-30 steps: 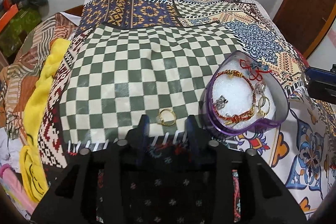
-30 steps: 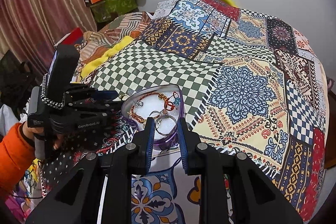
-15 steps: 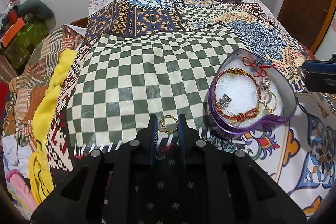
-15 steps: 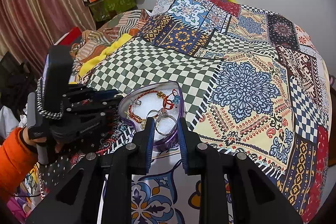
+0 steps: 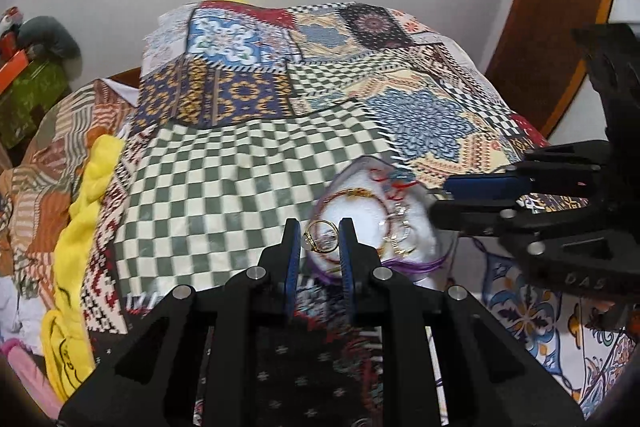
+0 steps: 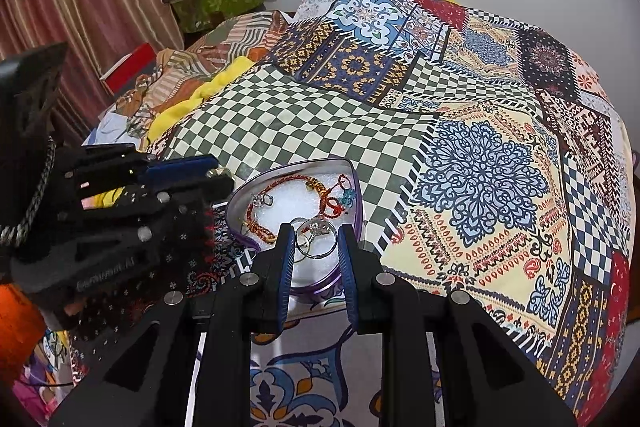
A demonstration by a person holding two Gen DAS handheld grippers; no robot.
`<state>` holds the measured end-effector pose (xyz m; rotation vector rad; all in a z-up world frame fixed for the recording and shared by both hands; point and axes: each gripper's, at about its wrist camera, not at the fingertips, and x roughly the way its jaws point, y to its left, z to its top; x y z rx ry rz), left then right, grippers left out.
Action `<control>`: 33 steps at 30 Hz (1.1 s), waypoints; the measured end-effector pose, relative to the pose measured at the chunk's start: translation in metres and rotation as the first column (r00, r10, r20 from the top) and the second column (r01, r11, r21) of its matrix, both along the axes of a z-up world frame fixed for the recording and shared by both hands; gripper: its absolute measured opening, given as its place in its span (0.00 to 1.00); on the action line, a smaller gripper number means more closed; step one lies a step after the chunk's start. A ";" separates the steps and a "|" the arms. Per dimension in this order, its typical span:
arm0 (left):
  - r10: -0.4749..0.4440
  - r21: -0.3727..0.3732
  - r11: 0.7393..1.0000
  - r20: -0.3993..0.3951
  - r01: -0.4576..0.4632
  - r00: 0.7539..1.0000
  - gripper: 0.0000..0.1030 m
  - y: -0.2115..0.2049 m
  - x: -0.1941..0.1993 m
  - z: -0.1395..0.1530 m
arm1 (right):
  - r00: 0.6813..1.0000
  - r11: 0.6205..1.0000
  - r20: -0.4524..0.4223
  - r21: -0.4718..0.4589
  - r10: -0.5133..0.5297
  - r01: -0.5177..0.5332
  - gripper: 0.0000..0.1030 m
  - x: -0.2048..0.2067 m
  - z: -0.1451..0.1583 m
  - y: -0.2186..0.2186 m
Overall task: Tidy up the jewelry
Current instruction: 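Lower both rings into the heart tin and open both grippers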
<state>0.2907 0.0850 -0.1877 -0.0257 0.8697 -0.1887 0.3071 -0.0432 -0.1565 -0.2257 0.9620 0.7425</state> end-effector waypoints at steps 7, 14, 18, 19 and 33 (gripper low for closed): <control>-0.029 -0.025 0.999 -0.050 0.028 0.998 0.18 -0.011 0.012 -0.012 | 0.999 1.000 -0.037 0.027 -0.015 0.016 0.20 0.010 -0.003 -0.003; -0.020 -0.028 0.999 -0.059 0.019 0.998 0.17 -0.011 0.017 -0.016 | 0.998 0.999 -0.054 0.034 -0.012 0.014 0.20 0.012 -0.007 -0.001; -0.018 -0.020 1.000 -0.061 0.016 0.998 0.18 -0.010 0.015 -0.014 | 0.999 1.000 -0.046 0.025 -0.006 0.008 0.20 0.010 -0.006 0.000; -0.016 -0.021 1.000 -0.062 0.014 0.998 0.18 -0.009 0.014 -0.013 | 0.999 1.000 -0.046 0.024 -0.004 0.005 0.20 0.010 -0.006 0.001; 0.067 -0.038 0.997 0.060 -0.065 0.996 0.19 0.007 -0.030 0.050 | 0.994 1.000 0.109 0.020 -0.026 0.024 0.34 -0.019 0.041 -0.007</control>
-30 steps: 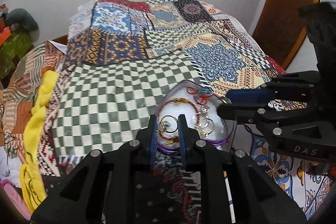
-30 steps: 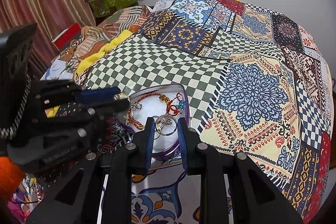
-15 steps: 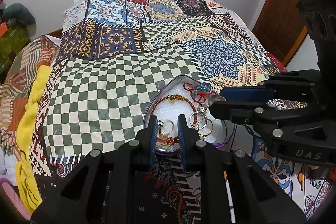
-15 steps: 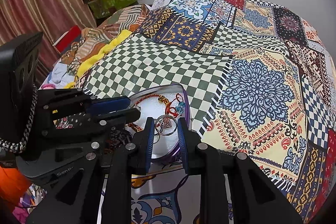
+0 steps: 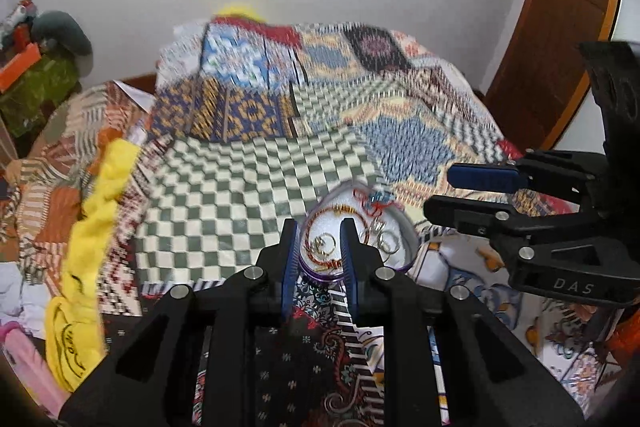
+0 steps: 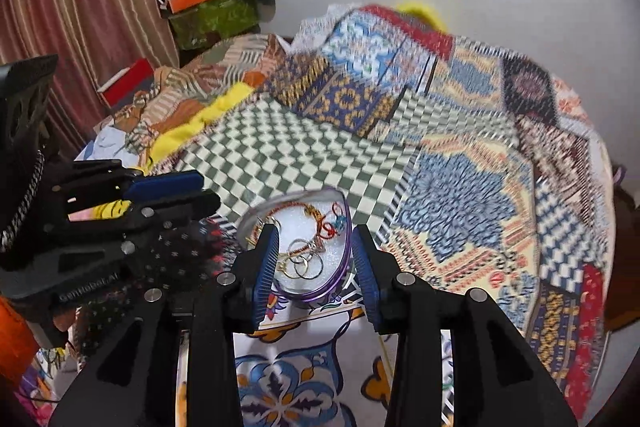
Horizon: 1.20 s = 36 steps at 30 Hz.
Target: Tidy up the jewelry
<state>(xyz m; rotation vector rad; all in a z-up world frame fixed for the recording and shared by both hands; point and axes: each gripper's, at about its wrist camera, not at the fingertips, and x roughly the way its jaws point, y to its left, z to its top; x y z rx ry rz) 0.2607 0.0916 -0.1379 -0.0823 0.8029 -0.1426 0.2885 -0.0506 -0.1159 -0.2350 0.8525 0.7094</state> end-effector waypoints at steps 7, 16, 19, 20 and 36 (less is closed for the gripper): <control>0.056 0.002 0.998 0.190 -0.057 0.980 0.19 0.000 -0.050 0.074 | 0.987 0.994 0.154 0.109 -0.040 0.023 0.34 -0.042 0.072 -0.022; 0.112 -0.032 0.993 0.511 -0.111 0.852 0.45 -0.018 -0.155 0.161 | 0.894 0.937 0.409 0.349 -0.182 0.031 0.43 -0.135 0.163 -0.069; 0.130 -0.029 0.990 0.567 -0.138 0.813 0.66 -0.028 -0.180 0.171 | 0.841 0.918 0.480 0.393 -0.249 0.048 0.60 -0.164 0.174 -0.077; 0.135 -0.025 0.989 0.581 -0.148 0.803 0.71 -0.031 -0.187 0.173 | 0.822 0.915 0.502 0.400 -0.271 0.057 0.67 -0.172 0.175 -0.078; 0.194 -0.029 0.975 0.600 -0.222 0.776 0.90 -0.049 -0.226 0.165 | 0.767 0.892 0.521 0.428 -0.376 0.147 1.00 -0.207 0.166 -0.086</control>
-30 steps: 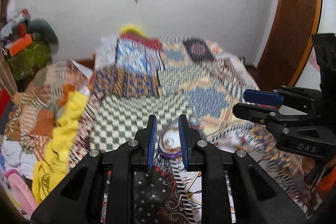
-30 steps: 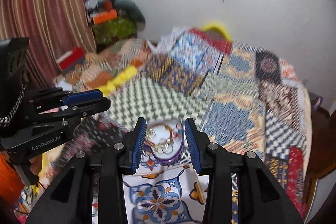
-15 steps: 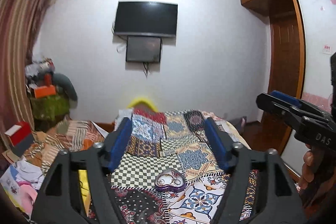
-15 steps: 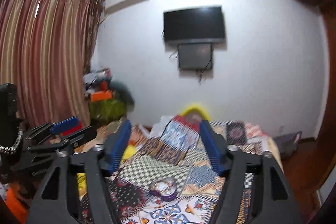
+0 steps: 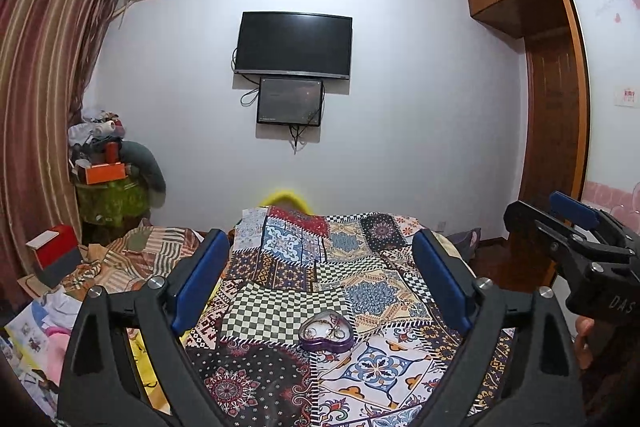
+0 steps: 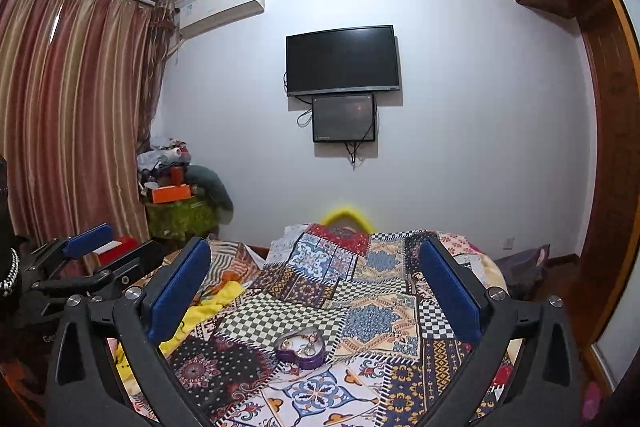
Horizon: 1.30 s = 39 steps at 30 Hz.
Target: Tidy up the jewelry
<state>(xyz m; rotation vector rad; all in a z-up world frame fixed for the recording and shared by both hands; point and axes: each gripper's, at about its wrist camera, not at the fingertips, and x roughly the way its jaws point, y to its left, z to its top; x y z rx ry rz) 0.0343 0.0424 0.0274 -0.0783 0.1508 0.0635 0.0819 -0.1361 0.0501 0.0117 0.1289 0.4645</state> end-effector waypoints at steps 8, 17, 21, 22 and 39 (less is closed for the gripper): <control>0.007 0.017 1.000 -0.005 -0.007 1.000 0.90 -0.001 -0.006 -0.002 | 1.000 1.000 -0.007 -0.004 0.000 0.000 1.00 -0.005 -0.003 -0.006; 0.002 0.006 1.000 -0.020 -0.002 1.000 0.90 0.000 0.002 -0.007 | 0.999 1.000 -0.034 -0.013 0.007 -0.008 1.00 -0.005 -0.011 -0.005; 0.003 -0.004 1.000 -0.026 -0.003 1.000 0.90 0.003 0.003 -0.009 | 0.999 1.000 -0.039 -0.014 0.007 -0.007 1.00 -0.005 -0.012 -0.007; 0.003 -0.005 1.000 -0.027 -0.003 1.000 0.90 0.003 0.004 -0.009 | 0.999 1.000 -0.040 -0.013 0.007 -0.008 1.00 -0.005 -0.013 -0.007; -0.020 -0.023 1.000 -0.030 0.020 0.999 0.90 0.005 0.010 -0.011 | 0.997 1.000 -0.071 0.005 0.004 -0.004 1.00 -0.003 -0.012 -0.012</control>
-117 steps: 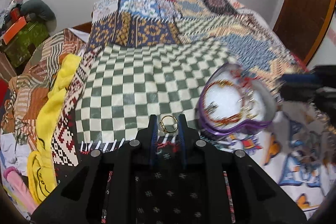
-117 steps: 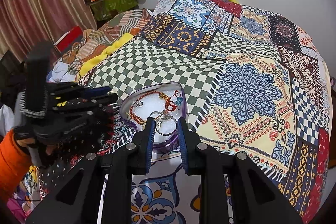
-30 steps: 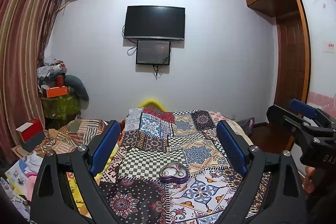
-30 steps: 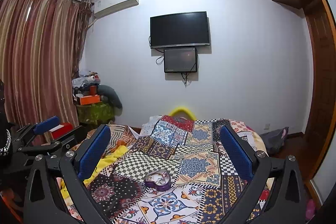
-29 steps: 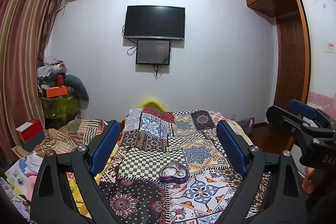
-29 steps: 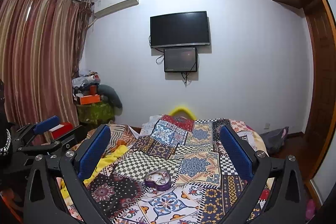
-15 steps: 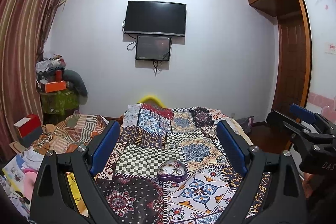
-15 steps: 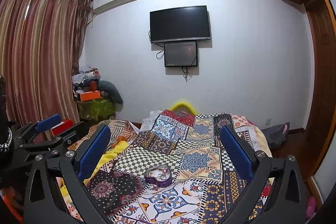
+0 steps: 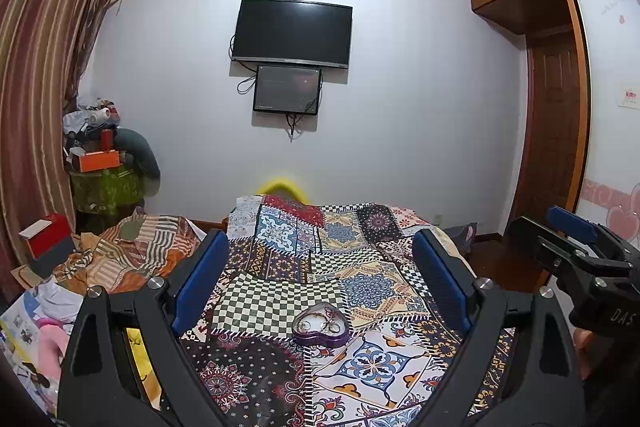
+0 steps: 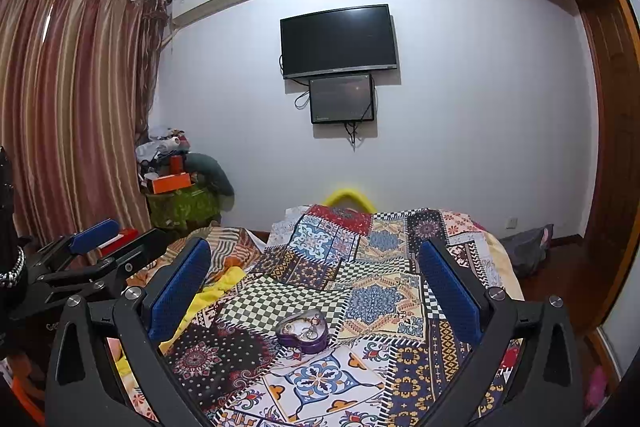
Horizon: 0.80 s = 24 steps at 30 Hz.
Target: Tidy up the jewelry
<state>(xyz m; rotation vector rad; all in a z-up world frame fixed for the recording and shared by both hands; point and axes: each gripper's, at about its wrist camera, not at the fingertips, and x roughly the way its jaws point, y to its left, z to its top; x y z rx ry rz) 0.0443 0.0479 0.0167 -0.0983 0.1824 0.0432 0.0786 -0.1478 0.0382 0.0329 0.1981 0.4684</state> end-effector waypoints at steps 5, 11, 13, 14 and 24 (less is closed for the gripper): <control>-0.004 0.005 1.000 0.003 0.004 1.000 0.90 -0.002 0.001 0.000 | 1.000 1.000 -0.002 -0.003 0.002 -0.002 1.00 0.000 0.000 -0.001; -0.018 0.000 1.000 -0.003 0.018 1.000 0.90 -0.002 0.002 -0.001 | 1.000 1.000 0.001 -0.003 0.001 -0.001 1.00 0.000 0.000 -0.002; -0.019 -0.001 1.000 -0.004 0.019 1.000 0.90 -0.002 0.002 -0.001 | 1.000 1.000 0.000 -0.003 -0.001 0.001 1.00 0.000 0.000 -0.002; -0.019 0.000 1.000 -0.004 0.019 1.000 0.90 -0.002 0.002 -0.001 | 1.000 1.000 -0.001 -0.004 -0.001 0.001 1.00 0.001 0.000 -0.002; -0.022 0.001 1.000 -0.011 0.022 1.000 0.90 -0.003 0.004 -0.003 | 1.000 1.000 -0.009 -0.001 -0.005 0.005 1.00 0.002 -0.002 -0.003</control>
